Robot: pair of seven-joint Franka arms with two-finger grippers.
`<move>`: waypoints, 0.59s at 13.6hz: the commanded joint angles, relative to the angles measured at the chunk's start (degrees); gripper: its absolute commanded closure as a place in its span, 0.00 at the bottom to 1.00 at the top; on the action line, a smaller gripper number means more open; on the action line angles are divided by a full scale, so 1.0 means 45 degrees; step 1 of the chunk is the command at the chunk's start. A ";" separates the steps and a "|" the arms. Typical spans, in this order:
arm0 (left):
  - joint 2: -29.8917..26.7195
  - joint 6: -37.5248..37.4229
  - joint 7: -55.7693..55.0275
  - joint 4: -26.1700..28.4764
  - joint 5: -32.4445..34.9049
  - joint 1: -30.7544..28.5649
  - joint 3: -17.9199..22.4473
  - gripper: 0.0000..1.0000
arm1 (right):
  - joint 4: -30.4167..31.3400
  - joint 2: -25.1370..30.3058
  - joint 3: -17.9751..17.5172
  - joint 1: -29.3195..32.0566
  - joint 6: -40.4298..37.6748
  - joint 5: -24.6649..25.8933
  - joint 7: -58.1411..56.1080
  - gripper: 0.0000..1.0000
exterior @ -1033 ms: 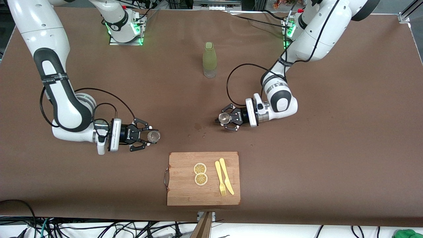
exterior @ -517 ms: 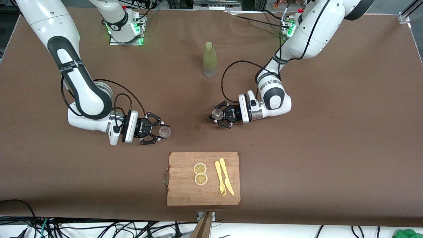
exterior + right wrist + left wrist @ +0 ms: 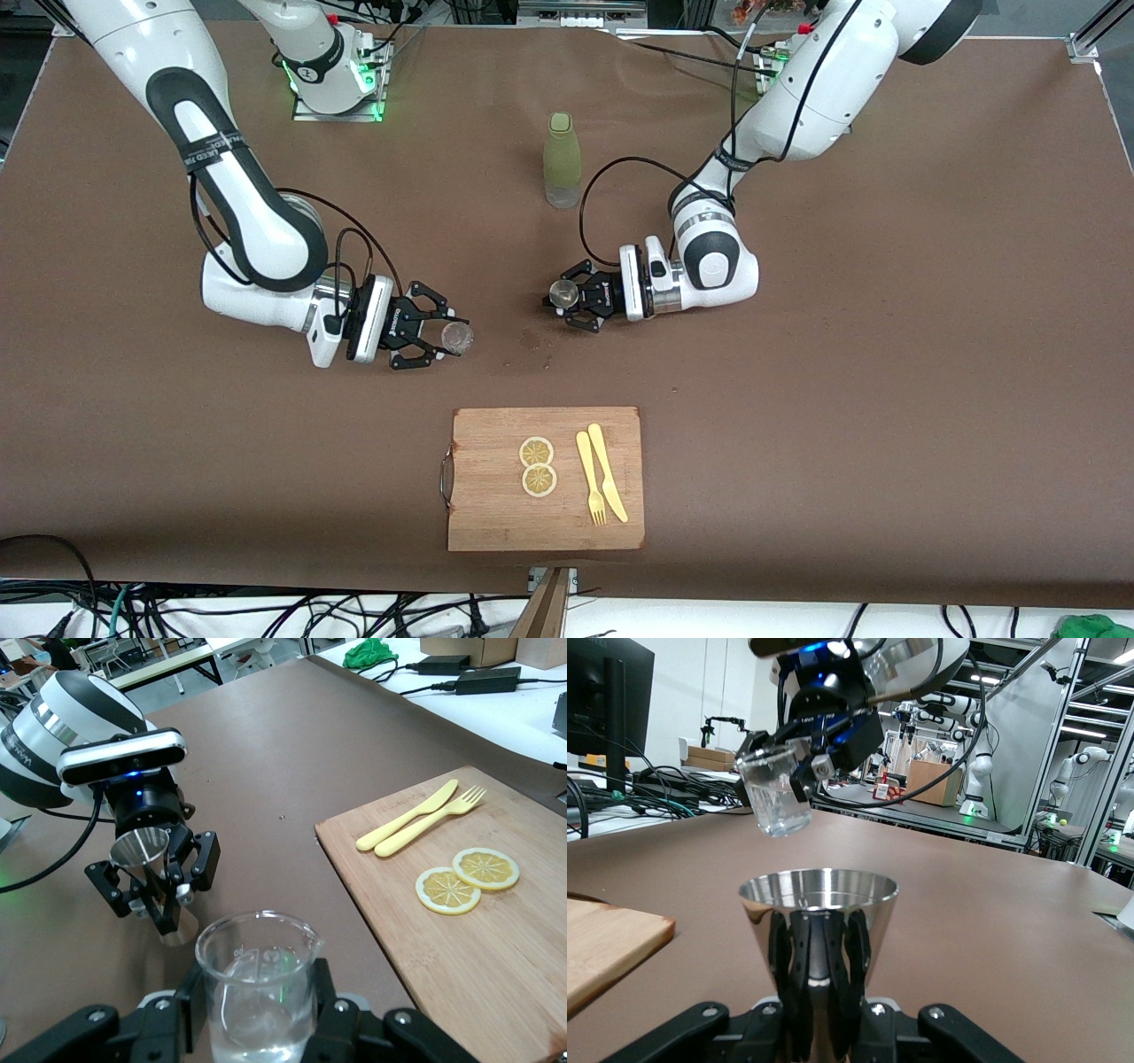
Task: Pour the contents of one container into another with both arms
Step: 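Raise the beaker above the jigger held by the left gripper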
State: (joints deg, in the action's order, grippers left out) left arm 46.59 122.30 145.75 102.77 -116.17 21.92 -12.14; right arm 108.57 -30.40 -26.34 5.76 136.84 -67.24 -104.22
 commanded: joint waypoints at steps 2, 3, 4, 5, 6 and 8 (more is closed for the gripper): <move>0.0271 -0.0166 0.0345 -0.0356 -0.0317 0.0265 0.0062 1.00 | 0.0950 0.0778 -0.0318 0.0087 0.0761 -0.0174 0.0250 0.57; 0.0292 -0.0166 0.0365 -0.0415 -0.0337 0.0284 0.0062 1.00 | 0.1165 0.0954 -0.0434 0.0068 0.1053 -0.0174 0.0308 0.57; 0.0350 -0.0166 0.0404 -0.0454 -0.0356 0.0304 0.0043 1.00 | 0.1380 0.1149 -0.0667 0.0068 0.1366 -0.0174 0.0599 0.57; 0.0408 -0.0186 0.0404 -0.0512 -0.0376 0.0362 0.0043 1.00 | 0.1575 0.1383 -0.0863 0.0068 0.1659 -0.0174 0.0892 0.57; 0.0448 -0.0186 0.0423 -0.0532 -0.0395 0.0363 0.0043 1.00 | 0.1751 0.1579 -0.1136 0.0068 0.1971 -0.0174 0.1204 0.57; 0.0487 -0.0186 0.0423 -0.0552 -0.0454 0.0440 0.0043 1.00 | 0.1967 0.1872 -0.1585 0.0068 0.2364 -0.0174 0.1771 0.57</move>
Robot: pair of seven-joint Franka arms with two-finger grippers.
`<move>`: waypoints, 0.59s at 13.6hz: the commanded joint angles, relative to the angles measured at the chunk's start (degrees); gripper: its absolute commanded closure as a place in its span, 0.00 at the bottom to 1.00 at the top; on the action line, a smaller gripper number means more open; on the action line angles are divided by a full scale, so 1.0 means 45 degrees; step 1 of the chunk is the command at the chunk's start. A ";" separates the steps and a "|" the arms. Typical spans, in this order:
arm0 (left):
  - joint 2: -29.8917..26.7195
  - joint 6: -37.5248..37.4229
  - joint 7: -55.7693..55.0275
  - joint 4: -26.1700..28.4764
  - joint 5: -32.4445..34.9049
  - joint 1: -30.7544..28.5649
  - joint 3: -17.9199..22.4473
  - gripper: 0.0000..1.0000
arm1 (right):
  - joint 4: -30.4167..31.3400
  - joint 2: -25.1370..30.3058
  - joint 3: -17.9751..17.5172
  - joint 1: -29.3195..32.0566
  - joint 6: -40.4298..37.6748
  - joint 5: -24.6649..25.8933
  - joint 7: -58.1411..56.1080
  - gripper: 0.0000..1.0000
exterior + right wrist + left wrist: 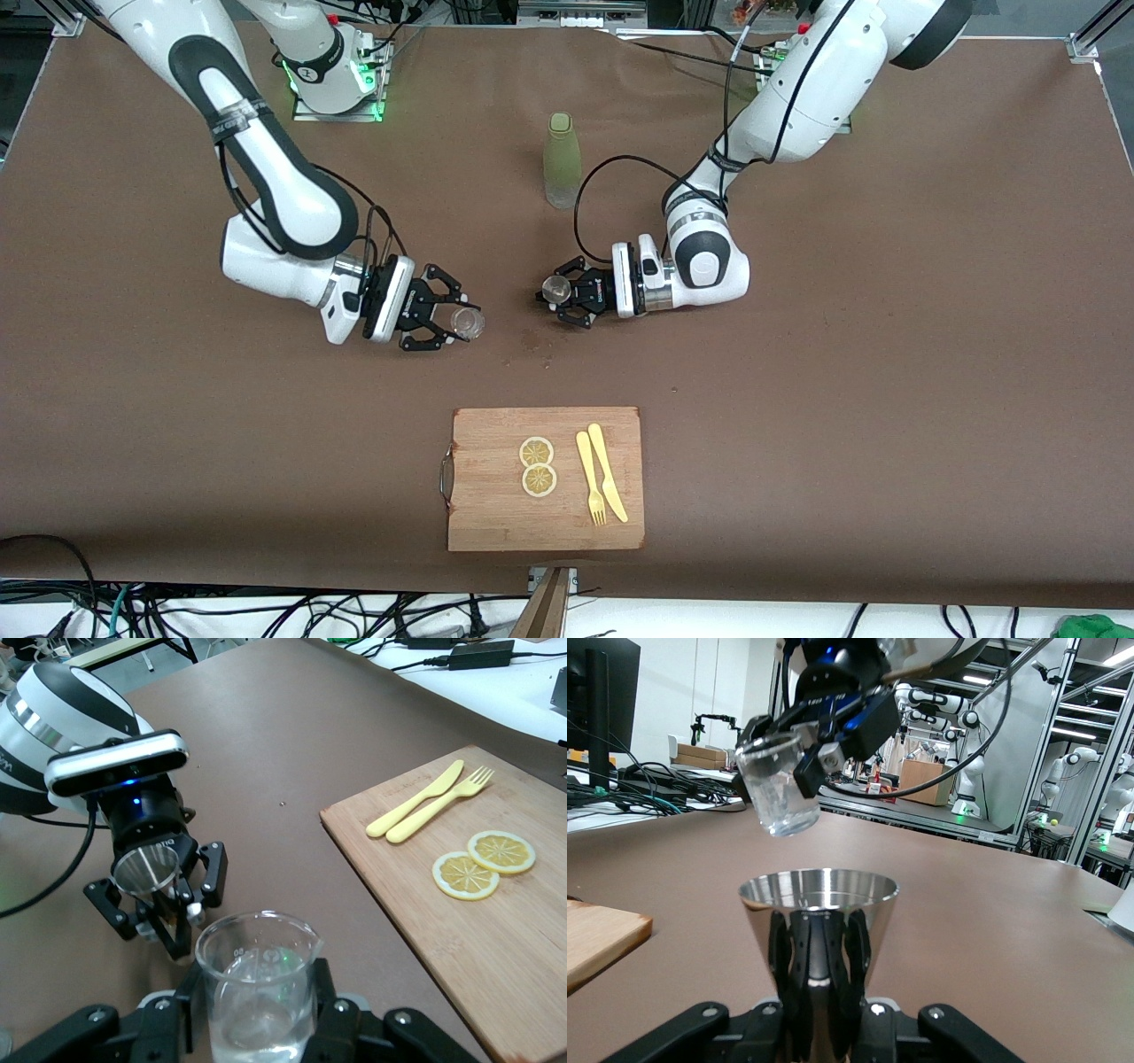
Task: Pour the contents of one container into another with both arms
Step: 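Raise the beaker above the jigger held by the left gripper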
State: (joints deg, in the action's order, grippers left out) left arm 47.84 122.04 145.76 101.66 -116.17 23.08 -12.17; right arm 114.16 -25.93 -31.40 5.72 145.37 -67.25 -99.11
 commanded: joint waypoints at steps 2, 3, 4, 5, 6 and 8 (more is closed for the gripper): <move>0.0286 -0.0127 0.0422 -0.0403 -0.0454 0.0184 0.0048 1.00 | 0.0958 0.0956 -0.0833 0.0078 0.0955 -0.0134 0.0793 0.57; 0.0287 -0.0127 0.0442 -0.0404 -0.0454 0.0203 0.0048 1.00 | 0.1153 0.1015 -0.0951 0.0078 0.1267 -0.0134 0.0812 0.57; 0.0306 -0.0127 0.0442 -0.0404 -0.0454 0.0204 0.0067 1.00 | 0.1348 0.1151 -0.1127 0.0078 0.1522 -0.0134 0.0832 0.57; 0.0326 -0.0127 0.0442 -0.0404 -0.0454 0.0204 0.0068 1.00 | 0.1524 0.1326 -0.1186 0.0058 0.1621 -0.0134 0.0890 0.57; 0.0345 -0.0127 0.0461 -0.0404 -0.0454 0.0281 0.0068 1.00 | 0.1738 0.1540 -0.1206 0.0039 0.1699 -0.0115 0.1103 0.57; 0.0345 -0.0127 0.0461 -0.0404 -0.0454 0.0301 0.0068 1.00 | 0.1954 0.1815 -0.1401 -0.0001 0.1836 -0.0057 0.1591 0.57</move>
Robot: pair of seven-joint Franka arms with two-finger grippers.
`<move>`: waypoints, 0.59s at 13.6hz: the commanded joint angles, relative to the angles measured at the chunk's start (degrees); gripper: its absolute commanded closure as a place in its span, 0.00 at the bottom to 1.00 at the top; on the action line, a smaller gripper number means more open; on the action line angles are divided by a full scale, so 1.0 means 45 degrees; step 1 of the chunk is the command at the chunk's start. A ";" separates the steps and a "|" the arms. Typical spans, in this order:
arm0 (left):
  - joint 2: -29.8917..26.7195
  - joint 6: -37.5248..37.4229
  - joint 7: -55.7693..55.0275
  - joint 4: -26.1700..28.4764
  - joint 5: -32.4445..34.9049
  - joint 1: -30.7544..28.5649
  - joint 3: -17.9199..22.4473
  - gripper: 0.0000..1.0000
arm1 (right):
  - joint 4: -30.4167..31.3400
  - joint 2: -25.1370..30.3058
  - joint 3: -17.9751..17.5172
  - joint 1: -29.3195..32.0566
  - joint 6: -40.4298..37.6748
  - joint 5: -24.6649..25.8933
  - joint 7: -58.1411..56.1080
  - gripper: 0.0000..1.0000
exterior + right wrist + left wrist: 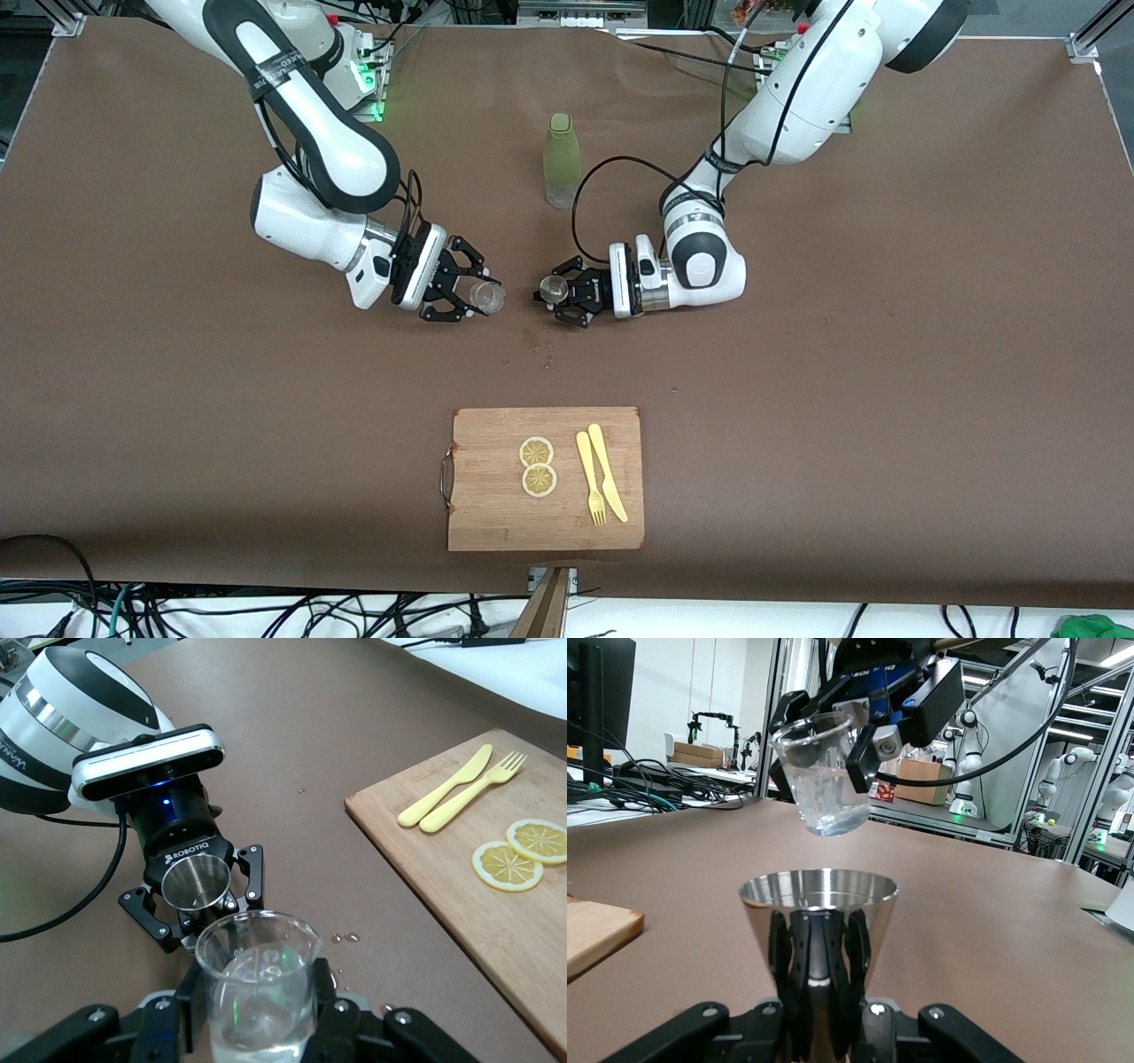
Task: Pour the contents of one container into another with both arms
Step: 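Raise the beaker above the jigger held by the left gripper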
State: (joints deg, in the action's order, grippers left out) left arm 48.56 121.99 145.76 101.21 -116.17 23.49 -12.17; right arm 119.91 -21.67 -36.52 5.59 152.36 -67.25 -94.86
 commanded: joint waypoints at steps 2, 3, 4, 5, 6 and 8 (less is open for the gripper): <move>0.0205 -0.0118 0.0461 -0.0303 -0.0454 0.0209 0.0068 1.00 | 0.0891 0.1102 -0.0284 0.0027 0.0302 -0.0037 0.0747 0.57; 0.0205 -0.0118 0.0461 -0.0303 -0.0454 0.0228 0.0068 1.00 | 0.0951 0.1123 -0.0284 0.0027 0.0322 -0.0037 0.0786 0.57; 0.0205 -0.0118 0.0461 -0.0303 -0.0454 0.0228 0.0068 1.00 | 0.1009 0.1123 -0.0284 0.0027 0.0496 -0.0037 0.0883 0.57; 0.0205 -0.0098 0.0461 -0.0303 -0.0454 0.0228 0.0068 1.00 | 0.1049 0.1123 -0.0322 0.0008 0.0652 -0.0037 0.1058 0.57; 0.0205 -0.0098 0.0480 -0.0303 -0.0454 0.0228 0.0068 1.00 | 0.1068 0.1143 -0.0477 0.0007 0.0809 -0.0037 0.1291 0.57; 0.0205 -0.0118 0.0480 -0.0303 -0.0454 0.0209 0.0068 1.00 | 0.1224 0.1143 -0.0848 0.0007 0.1335 -0.0037 0.1663 0.57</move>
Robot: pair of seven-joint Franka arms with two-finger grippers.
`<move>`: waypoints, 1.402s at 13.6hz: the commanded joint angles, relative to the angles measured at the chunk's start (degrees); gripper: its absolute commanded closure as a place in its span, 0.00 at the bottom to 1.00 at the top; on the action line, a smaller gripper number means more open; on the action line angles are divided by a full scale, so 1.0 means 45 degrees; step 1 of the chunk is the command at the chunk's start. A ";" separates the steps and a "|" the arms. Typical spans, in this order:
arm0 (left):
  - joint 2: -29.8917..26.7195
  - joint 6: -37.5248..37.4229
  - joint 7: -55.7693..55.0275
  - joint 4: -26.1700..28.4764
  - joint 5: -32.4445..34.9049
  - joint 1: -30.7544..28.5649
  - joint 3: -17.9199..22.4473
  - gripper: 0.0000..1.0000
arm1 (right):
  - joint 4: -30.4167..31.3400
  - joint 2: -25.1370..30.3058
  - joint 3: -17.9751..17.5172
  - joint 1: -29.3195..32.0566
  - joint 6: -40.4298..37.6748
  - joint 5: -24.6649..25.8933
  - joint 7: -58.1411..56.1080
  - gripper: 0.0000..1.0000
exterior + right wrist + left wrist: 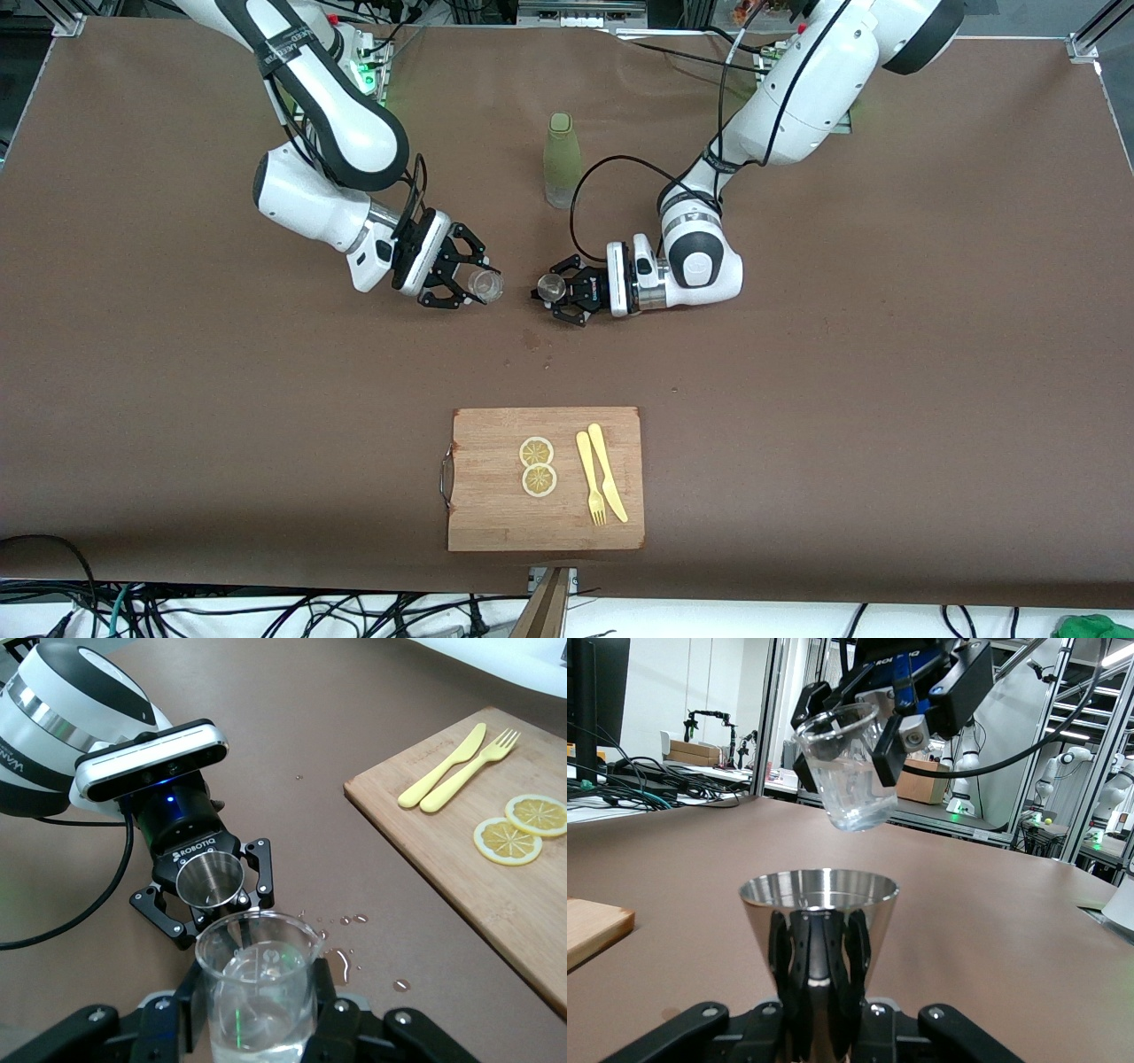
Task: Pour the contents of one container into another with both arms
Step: 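Raise the beaker above the jigger held by the left gripper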
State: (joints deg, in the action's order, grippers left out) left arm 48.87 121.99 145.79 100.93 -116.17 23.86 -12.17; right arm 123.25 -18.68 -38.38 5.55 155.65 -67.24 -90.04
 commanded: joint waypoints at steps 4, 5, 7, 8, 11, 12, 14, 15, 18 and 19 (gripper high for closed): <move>0.0117 -0.0175 0.0667 -0.0242 -0.0454 0.0128 0.0068 1.00 | 0.0581 0.0460 -0.0456 -0.0177 0.0958 -0.0038 0.0964 0.57; 0.0117 -0.0233 0.0668 -0.0242 -0.0454 0.0128 0.0068 1.00 | 0.0600 0.0441 -0.0456 -0.0274 0.1114 -0.0019 0.1082 0.57; 0.0117 -0.0234 0.0668 -0.0242 -0.0454 0.0128 0.0068 1.00 | 0.0659 0.0343 -0.0514 -0.0431 0.1523 -0.0019 0.1141 0.57; 0.0117 -0.0234 0.0668 -0.0242 -0.0454 0.0128 0.0068 1.00 | 0.0639 0.0323 -0.0630 -0.0432 0.1545 -0.0019 0.1142 0.57; 0.0098 -0.0234 0.0687 -0.0242 -0.0454 0.0109 0.0067 1.00 | 0.0600 0.0284 -0.0690 -0.0451 0.1545 0.0582 0.2075 0.57; 0.0098 -0.0253 0.0687 -0.0242 -0.0454 0.0109 0.0048 1.00 | 0.0581 0.0284 -0.0806 -0.0451 0.1564 0.1205 0.2736 0.57; 0.0098 -0.0234 0.0687 -0.0242 -0.0454 0.0089 0.0068 1.00 | 0.0581 0.0245 -0.0866 -0.0451 0.1545 0.2592 0.4104 0.57; 0.0098 -0.0234 0.0687 -0.0242 -0.0454 0.0089 0.0068 1.00 | 0.0581 0.0168 -0.0885 -0.0470 0.1545 0.2908 0.4400 0.57; 0.0097 -0.0215 0.0687 -0.0261 -0.0474 0.0108 0.0068 1.00 | 0.0503 0.0030 -0.0944 -0.0587 0.1564 0.3182 0.5006 0.57; 0.0098 -0.0215 0.0687 -0.0281 -0.0493 0.0128 0.0068 1.00 | 0.0503 0.0030 -0.0944 -0.0588 0.1564 0.3474 0.5376 0.57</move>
State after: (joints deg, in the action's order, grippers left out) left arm 49.01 121.56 146.89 100.48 -116.17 23.86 -12.11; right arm 125.04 -18.95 -42.00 2.96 161.64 -53.95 -69.45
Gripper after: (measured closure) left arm 0.907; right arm 0.507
